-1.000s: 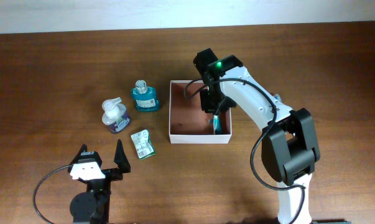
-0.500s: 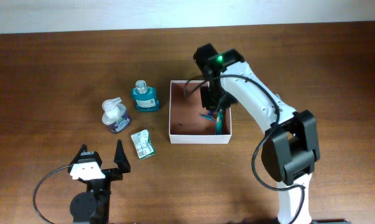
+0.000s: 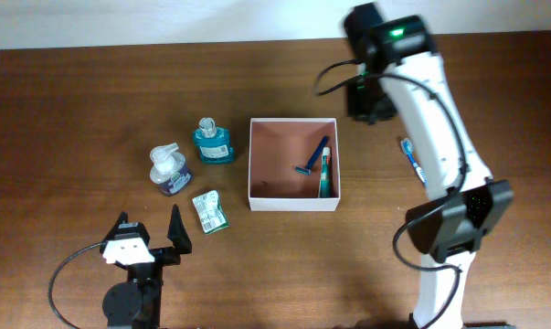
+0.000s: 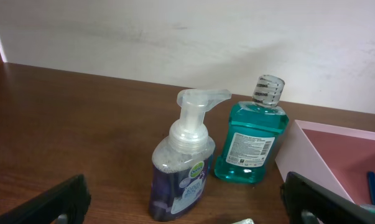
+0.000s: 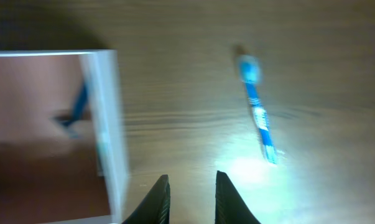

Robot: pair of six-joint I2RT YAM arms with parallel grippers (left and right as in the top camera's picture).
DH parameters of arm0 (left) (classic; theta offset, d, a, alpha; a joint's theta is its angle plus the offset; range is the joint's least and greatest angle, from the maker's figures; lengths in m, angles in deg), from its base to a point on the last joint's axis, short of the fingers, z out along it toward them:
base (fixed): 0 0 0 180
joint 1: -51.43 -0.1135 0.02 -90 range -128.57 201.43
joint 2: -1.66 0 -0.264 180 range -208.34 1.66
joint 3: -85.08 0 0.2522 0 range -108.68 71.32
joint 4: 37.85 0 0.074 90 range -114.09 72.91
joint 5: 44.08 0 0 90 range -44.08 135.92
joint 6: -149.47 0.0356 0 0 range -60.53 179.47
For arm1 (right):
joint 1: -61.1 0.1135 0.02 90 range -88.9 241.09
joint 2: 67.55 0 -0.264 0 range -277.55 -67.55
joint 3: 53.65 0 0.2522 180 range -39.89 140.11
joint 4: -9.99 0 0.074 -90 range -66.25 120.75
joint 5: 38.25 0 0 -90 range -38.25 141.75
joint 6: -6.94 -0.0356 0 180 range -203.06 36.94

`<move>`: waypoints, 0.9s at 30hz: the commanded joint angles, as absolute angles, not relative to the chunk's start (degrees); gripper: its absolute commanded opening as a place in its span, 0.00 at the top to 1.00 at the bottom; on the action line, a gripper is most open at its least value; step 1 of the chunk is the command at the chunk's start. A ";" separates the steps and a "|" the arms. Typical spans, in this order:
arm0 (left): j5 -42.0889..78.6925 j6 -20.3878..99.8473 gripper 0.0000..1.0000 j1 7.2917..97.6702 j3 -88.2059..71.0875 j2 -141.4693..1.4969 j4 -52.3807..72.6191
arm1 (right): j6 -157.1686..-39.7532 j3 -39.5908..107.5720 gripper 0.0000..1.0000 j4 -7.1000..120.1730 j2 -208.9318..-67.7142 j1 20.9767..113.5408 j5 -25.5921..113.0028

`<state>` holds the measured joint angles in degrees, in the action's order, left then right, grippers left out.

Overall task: Pack container
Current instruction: 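Move the right gripper over the blue toothbrush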

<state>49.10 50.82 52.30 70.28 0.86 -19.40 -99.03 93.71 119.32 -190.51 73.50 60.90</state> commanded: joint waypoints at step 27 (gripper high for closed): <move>48.64 51.37 0.01 52.01 70.80 1.30 -19.53 | -72.47 81.50 0.60 110.38 -190.07 55.16 53.86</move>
<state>49.10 50.84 52.30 70.28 0.86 -19.40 -76.91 85.04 111.39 -190.51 55.49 55.61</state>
